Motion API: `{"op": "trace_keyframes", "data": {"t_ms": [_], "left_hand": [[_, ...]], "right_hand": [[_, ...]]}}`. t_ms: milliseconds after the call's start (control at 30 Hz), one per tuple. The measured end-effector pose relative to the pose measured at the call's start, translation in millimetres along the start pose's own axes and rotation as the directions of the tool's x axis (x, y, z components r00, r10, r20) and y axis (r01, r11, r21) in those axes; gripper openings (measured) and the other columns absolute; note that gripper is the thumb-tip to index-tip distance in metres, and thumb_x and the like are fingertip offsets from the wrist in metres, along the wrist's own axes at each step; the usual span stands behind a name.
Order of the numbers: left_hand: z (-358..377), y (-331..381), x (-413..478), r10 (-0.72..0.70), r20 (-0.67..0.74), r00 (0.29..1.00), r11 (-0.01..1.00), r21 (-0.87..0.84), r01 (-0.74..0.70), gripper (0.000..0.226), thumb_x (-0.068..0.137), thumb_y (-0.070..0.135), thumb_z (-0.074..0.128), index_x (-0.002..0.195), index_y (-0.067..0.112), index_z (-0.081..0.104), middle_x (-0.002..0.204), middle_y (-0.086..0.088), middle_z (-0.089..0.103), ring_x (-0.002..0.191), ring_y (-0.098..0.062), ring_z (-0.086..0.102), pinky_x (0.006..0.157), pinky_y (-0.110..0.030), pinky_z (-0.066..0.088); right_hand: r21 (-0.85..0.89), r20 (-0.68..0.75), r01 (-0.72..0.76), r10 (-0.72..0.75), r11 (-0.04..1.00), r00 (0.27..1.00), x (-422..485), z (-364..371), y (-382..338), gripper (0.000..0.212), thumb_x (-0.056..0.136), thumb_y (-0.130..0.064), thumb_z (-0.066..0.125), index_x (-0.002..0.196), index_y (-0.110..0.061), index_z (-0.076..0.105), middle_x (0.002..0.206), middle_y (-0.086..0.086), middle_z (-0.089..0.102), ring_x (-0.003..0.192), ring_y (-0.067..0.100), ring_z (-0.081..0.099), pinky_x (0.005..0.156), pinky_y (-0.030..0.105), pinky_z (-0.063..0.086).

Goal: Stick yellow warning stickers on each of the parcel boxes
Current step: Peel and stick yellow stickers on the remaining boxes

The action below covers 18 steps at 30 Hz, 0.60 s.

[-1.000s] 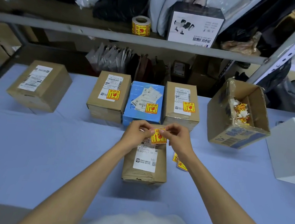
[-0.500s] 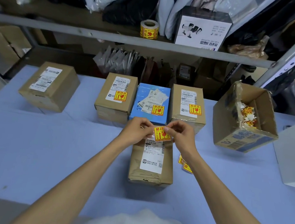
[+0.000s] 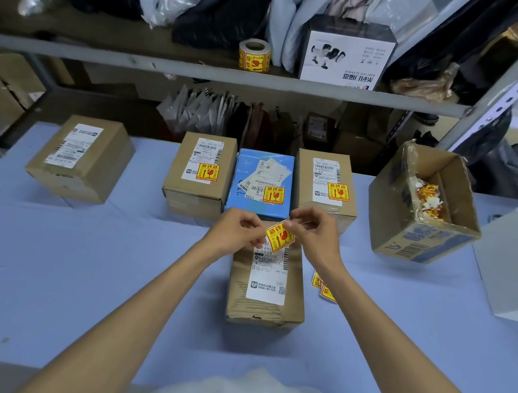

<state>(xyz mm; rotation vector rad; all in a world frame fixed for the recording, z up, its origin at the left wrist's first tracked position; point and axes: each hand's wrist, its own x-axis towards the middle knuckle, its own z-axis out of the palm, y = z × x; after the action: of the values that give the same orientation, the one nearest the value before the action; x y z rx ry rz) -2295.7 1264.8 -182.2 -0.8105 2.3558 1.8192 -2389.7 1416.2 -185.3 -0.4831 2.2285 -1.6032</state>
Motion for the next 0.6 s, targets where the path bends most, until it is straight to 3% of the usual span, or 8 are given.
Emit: {"op": "trace_keyframes", "data": {"t_ms": [100,200,267,400,600], "left_hand": [[-0.1,-0.5,-2.8,-0.031,-0.031,0.999,0.997,-0.071,0.029,0.007,0.088,0.008,0.063,0.084,0.007,0.068,0.078,-0.007,0.07,0.068,-0.013,0.068,0.068,-0.027,0.059],[-0.5,1.3,-5.4,-0.04,-0.062,0.997,0.987,-0.157,0.03,0.011,0.088,0.004,0.063,0.079,0.007,0.068,0.072,-0.007,0.068,0.062,-0.011,0.065,0.061,-0.021,0.056],[-0.2,2.6,-6.5,-0.04,-0.066,0.997,0.978,-0.208,0.026,0.009,0.088,0.003,0.063,0.082,0.004,0.069,0.07,-0.008,0.068,0.061,-0.012,0.065,0.065,-0.025,0.059],[1.5,5.8,-9.1,-0.034,-0.05,0.998,0.965,-0.261,0.02,0.008,0.089,0.006,0.063,0.09,0.001,0.069,0.074,-0.009,0.069,0.061,-0.01,0.066,0.07,-0.025,0.058],[3.3,5.7,-8.3,-0.016,-0.041,0.999,0.97,-0.244,0.006,0.01,0.09,0.004,0.061,0.095,-0.003,0.067,0.075,-0.008,0.067,0.056,-0.005,0.066,0.062,-0.017,0.057]], "right_hand": [[-0.269,-0.101,0.243,-0.278,0.932,0.955,-7.5,4.9,1.0,0.02,0.08,-0.019,0.075,0.094,-0.014,0.061,0.09,-0.003,0.063,0.08,0.008,0.058,0.066,0.018,0.047],[-0.44,0.037,0.42,-0.451,0.794,0.892,-14.0,13.9,-0.5,0.015,0.083,-0.019,0.073,0.091,-0.014,0.062,0.085,-0.003,0.06,0.07,0.007,0.053,0.061,0.02,0.045],[-0.45,0.109,0.431,-0.431,0.782,0.896,-15.8,20.1,-1.2,0.01,0.086,-0.022,0.07,0.089,-0.013,0.066,0.083,-0.004,0.06,0.068,0.007,0.054,0.061,0.025,0.048],[-0.404,0.097,0.379,-0.373,0.833,0.923,-14.9,24.4,1.8,0.012,0.089,-0.021,0.066,0.091,-0.01,0.07,0.083,0.0,0.064,0.072,0.013,0.06,0.066,0.036,0.052],[-0.377,0.116,0.351,-0.332,0.857,0.936,-14.2,20.5,-0.7,0.013,0.088,-0.019,0.067,0.092,-0.008,0.072,0.084,0.003,0.067,0.073,0.012,0.062,0.066,0.03,0.053]]}}
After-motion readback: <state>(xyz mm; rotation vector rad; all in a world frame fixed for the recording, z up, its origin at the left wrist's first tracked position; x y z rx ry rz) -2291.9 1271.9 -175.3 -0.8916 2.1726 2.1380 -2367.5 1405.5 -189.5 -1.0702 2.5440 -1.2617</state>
